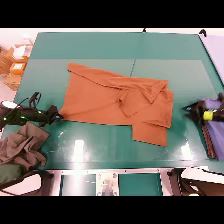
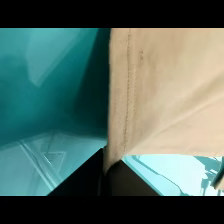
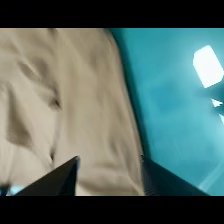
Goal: Fold the shirts.
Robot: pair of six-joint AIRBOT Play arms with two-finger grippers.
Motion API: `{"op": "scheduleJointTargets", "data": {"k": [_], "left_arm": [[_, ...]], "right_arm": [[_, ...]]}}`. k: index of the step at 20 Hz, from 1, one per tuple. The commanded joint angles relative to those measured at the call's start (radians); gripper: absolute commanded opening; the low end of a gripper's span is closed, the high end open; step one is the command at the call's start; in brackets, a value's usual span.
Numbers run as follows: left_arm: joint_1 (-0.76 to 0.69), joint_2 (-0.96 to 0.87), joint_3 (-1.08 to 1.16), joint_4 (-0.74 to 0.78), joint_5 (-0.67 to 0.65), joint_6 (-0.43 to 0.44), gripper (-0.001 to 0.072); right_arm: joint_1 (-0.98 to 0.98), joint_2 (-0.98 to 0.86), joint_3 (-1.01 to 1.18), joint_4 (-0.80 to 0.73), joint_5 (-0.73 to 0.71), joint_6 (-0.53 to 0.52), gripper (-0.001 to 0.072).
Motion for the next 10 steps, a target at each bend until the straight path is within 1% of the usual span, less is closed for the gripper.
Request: {"op": "scheduleJointTargets", "data": {"k": [1, 5, 8, 9, 10], "left_arm": [[0.024, 0.000, 0.006, 0.008, -0.008, 0.030, 0.0026], [0.024, 0.000, 0.006, 0.008, -0.013, 0.029, 0.0026], [0.024, 0.000, 0.006, 0.001, -0.014, 0.029, 0.0026], [0.024, 0.000, 0.006, 0.000, -0.016, 0.028, 0.0026], [0.024, 0.000, 0.006, 0.001, -0.016, 0.028, 0.0026]], "right_arm": [[0.003, 0.020, -0.201, -0.032, -0.044, 0.021, 0.0495], [0.063, 0.016, -0.294, 0.000, -0.167, -0.029, 0.0495], [0.131, 0.000, -0.292, 0.097, -0.236, -0.074, 0.0486], [0.140, -0.002, -0.284, 0.118, -0.254, -0.088, 0.0477], [0.140, -0.002, -0.270, 0.121, -0.260, -0.095, 0.0429]]}}
